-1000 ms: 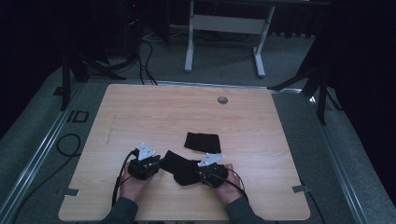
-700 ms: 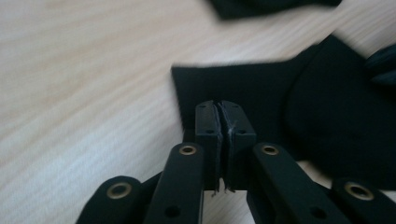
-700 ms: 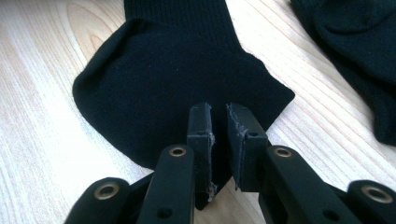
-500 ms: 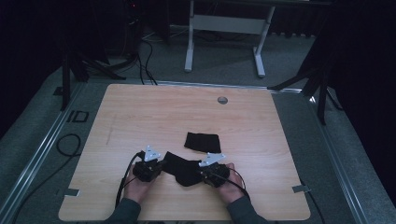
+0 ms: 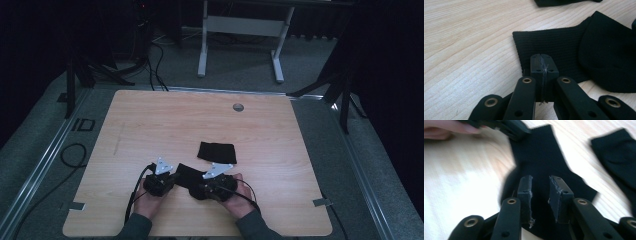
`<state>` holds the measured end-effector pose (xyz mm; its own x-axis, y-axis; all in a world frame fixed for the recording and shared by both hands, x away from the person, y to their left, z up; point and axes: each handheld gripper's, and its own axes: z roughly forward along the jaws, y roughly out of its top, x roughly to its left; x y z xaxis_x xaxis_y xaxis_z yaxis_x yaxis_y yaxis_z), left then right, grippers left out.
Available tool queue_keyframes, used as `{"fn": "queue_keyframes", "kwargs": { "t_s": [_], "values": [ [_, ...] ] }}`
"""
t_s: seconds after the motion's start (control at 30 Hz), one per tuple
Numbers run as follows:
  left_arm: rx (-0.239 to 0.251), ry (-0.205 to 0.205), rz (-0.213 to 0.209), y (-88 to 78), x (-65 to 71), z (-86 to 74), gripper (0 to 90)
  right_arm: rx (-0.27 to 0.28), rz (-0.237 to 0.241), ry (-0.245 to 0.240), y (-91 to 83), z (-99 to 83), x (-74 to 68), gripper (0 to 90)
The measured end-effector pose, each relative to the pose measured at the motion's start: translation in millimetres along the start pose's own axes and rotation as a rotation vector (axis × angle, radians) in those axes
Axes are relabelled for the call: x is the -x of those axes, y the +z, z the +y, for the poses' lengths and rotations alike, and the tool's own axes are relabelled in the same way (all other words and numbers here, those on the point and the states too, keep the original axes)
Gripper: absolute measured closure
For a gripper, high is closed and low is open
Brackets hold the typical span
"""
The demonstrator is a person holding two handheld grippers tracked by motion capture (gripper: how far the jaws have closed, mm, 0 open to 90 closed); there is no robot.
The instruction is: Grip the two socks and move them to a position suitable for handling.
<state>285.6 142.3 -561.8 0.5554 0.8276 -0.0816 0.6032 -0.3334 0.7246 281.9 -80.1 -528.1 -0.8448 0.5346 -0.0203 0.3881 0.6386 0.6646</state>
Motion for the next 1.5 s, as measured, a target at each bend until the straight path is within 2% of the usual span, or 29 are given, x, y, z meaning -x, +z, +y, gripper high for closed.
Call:
{"fn": "queue_keyframes", "kwargs": {
  "t_s": [0.13, 0.3, 0.33, 0.4, 0.5, 0.57, 0.7, 0.9, 1.1, 1.27, 1.4, 1.5],
  "values": [
    [0.003, 0.001, 0.002, 0.3, 0.3, 0.1, 89.6, 0.002, 0.030, -0.015, 7.9, 7.7, -12.4, 65.9],
    [0.001, 0.012, 0.009, 0.4, 1.5, 0.3, 89.6, -0.013, 0.041, -0.016, 17.0, 12.2, -19.7, 61.0],
    [0.000, 0.013, 0.010, 0.3, 1.7, 0.4, 89.5, -0.032, 0.037, -0.011, 22.5, 12.9, -22.2, 60.7],
    [0.001, 0.013, 0.011, 0.5, 1.7, 0.3, 89.5, -0.054, 0.028, -0.018, 28.2, 12.5, -22.8, 63.0],
    [0.002, 0.012, 0.010, 0.5, 1.6, 0.2, 89.5, -0.071, 0.023, 0.001, 32.0, 11.6, -22.1, 66.4],
    [0.002, 0.011, 0.009, 0.7, 1.6, 0.2, 89.4, -0.062, 0.032, 0.023, 30.8, 11.4, -20.5, 73.2],
    [0.002, 0.009, 0.008, 0.7, 1.4, 0.2, 89.2, -0.052, 0.049, 0.026, 28.0, 10.6, -20.8, 84.3],
    [0.006, 0.009, 0.007, 0.9, 1.4, 0.0, 89.2, -0.017, 0.070, 0.056, 20.1, 7.7, -19.3, 87.7],
    [0.005, 0.008, 0.007, 0.9, 1.4, 0.0, 89.1, 0.049, 0.048, 0.094, -5.0, 7.8, -7.4, 87.7],
    [0.004, 0.010, 0.006, 0.8, 1.2, 0.0, 89.1, 0.093, -0.004, 0.135, -25.3, 0.0, 10.6, 87.7],
    [0.003, 0.010, 0.005, 0.7, 1.2, 0.0, 89.1, 0.115, -0.040, 0.185, -39.0, -10.8, 28.0, 87.7],
    [0.004, 0.011, 0.006, 0.8, 1.3, 0.0, 89.1, 0.136, -0.055, 0.242, -50.6, -20.2, 41.4, 87.7]
  ]
}}
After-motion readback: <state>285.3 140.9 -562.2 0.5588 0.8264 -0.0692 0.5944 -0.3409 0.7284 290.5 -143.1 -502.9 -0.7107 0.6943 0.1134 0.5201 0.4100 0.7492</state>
